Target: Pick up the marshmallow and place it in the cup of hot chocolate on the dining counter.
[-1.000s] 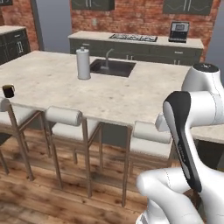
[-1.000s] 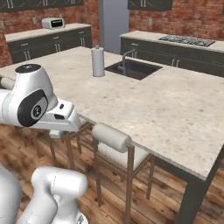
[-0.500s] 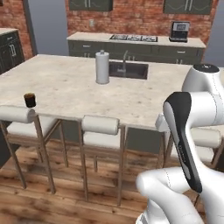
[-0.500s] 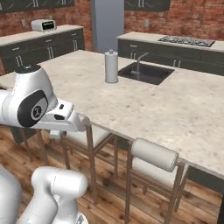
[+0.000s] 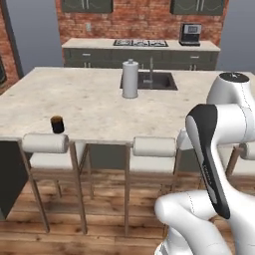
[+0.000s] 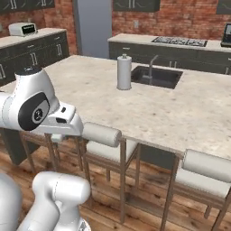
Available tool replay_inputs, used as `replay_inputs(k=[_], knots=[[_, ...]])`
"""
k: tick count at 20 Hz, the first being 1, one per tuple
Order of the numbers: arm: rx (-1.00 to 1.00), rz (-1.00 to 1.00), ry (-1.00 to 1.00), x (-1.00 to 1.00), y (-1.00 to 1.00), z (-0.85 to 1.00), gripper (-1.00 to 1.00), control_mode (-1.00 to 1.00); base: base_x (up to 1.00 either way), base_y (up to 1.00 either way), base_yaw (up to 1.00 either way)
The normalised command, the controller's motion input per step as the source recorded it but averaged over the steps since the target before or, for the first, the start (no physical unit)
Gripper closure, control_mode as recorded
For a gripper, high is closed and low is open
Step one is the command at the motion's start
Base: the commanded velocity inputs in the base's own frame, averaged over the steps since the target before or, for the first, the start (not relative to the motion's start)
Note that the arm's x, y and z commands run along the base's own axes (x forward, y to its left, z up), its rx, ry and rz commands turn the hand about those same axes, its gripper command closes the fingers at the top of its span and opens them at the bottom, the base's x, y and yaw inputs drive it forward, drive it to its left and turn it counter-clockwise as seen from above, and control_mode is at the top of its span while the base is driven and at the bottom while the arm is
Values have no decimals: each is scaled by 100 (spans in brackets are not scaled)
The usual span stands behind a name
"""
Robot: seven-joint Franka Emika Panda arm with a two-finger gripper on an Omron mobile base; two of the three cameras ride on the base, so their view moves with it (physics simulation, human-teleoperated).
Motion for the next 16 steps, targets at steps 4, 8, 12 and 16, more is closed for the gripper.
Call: replay_inputs(k=[4, 8, 12, 16], knots=[[0, 0, 0, 0, 0, 0, 100, 100, 0, 100, -36], [0, 0, 0, 0, 0, 0, 100, 100, 0, 100, -31], [0, 0, 0, 0, 0, 0, 100, 100, 0, 100, -25], [0, 0, 0, 0, 0, 0, 100, 100, 0, 100, -20]])
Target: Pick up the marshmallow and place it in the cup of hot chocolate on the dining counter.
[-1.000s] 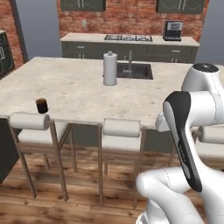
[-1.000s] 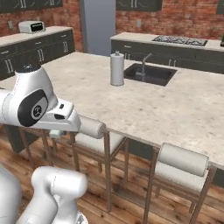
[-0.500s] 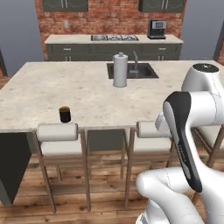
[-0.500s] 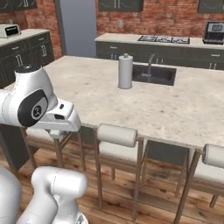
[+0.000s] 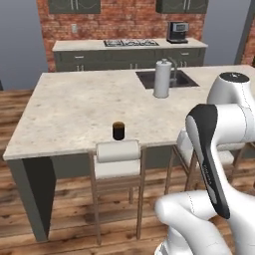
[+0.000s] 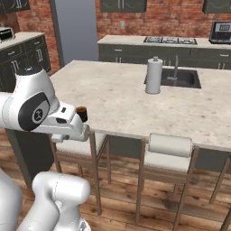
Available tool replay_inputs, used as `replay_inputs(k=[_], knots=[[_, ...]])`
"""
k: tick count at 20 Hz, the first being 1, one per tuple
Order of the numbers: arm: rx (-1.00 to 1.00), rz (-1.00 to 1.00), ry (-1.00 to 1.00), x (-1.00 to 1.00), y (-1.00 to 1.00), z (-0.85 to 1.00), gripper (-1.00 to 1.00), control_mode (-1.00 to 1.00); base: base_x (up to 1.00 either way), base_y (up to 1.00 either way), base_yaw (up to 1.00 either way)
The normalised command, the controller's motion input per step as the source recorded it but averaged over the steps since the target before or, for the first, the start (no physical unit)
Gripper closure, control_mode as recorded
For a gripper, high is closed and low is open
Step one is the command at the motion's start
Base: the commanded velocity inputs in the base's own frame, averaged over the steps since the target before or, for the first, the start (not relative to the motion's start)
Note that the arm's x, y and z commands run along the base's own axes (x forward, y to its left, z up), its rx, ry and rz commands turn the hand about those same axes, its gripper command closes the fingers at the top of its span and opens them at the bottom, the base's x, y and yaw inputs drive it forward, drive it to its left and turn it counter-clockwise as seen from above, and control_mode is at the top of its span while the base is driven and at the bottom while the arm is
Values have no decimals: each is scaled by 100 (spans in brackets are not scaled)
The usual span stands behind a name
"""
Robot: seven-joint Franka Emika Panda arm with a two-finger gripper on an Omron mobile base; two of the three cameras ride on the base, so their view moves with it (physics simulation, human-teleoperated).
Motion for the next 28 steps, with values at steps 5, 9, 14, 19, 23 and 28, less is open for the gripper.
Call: replay_inputs(k=[5, 9, 14, 19, 23, 28], knots=[[0, 0, 0, 0, 0, 0, 100, 100, 7, 100, -13], [0, 0, 0, 0, 0, 0, 100, 100, 29, 100, -9], [0, 0, 0, 0, 0, 0, 100, 100, 62, 34, -3], [0, 0, 0, 0, 0, 0, 100, 100, 73, 0, 0], [0, 0, 0, 0, 0, 0, 100, 100, 53, 0, 0], [0, 0, 0, 0, 0, 0, 100, 100, 3, 0, 0]])
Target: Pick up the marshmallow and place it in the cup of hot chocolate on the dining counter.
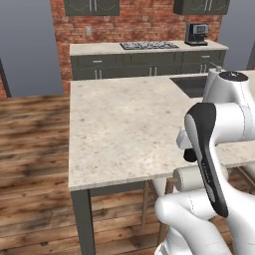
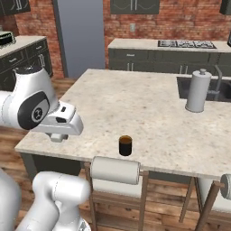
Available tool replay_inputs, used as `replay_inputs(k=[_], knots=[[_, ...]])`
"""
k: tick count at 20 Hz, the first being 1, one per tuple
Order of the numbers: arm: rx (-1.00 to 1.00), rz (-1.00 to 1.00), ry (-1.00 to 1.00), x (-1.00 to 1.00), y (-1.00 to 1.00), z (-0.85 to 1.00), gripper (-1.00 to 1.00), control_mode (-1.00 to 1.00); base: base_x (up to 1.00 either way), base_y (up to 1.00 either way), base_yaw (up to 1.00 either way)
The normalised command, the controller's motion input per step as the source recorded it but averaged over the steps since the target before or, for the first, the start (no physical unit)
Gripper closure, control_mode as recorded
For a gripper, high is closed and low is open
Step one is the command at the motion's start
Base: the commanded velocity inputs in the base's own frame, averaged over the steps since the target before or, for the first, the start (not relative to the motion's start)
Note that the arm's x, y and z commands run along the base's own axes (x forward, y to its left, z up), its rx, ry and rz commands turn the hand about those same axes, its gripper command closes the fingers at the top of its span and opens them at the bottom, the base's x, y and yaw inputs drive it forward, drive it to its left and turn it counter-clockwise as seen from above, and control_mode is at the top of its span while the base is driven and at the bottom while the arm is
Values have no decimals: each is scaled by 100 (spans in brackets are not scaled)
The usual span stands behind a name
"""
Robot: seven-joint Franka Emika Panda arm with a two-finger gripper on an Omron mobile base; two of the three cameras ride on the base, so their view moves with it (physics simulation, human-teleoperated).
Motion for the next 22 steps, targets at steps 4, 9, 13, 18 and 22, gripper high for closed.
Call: replay_inputs(k=[4, 9, 13, 18, 22], knots=[[0, 0, 0, 0, 0, 0, 100, 100, 9, 0, 0], [0, -3, 7, 49, -4, -10, 100, -100, 0, 0, 0], [0, -6, 11, 57, -19, -9, 100, -100, 0, 0, 0], [0, -8, 13, 40, -24, -8, 100, -100, 0, 0, 0], [0, -7, 6, 29, -39, -10, 100, -100, 0, 0, 0]])
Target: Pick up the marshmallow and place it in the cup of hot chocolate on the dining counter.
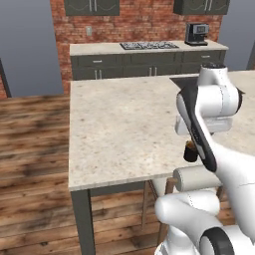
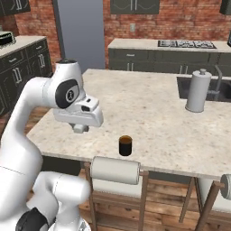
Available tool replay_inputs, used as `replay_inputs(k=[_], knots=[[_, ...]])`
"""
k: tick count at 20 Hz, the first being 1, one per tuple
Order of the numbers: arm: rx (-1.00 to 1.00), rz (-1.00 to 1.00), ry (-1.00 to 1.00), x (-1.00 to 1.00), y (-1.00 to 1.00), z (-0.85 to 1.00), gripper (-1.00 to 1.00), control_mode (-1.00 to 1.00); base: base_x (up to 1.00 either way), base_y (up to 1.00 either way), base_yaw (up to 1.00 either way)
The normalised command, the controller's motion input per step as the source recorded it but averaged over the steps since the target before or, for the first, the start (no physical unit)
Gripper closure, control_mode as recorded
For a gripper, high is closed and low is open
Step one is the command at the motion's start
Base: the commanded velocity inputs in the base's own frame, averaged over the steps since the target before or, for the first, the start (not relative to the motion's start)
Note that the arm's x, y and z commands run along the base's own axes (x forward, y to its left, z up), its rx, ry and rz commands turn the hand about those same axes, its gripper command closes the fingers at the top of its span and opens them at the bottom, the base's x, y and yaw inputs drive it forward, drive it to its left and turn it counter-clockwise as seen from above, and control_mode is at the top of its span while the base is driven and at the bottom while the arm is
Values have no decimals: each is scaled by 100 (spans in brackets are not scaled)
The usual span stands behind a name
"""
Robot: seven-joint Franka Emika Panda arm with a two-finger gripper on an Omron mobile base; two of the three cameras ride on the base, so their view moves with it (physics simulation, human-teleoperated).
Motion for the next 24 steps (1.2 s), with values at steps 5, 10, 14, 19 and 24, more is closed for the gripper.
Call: replay_inputs(k=[5, 10, 14, 19, 24], knots=[[0, -21, 0, 62, -29, -35, 100, -100, 0, 0, 0], [3, -19, 3, 50, -7, -22, 100, -100, 0, 0, 0], [2, -12, 0, 31, -4, -24, 100, -100, 0, 0, 0], [0, -9, 3, 15, -19, -22, 100, -100, 0, 0, 0], [0, -8, 2, 23, -35, -13, 100, -100, 0, 0, 0]])
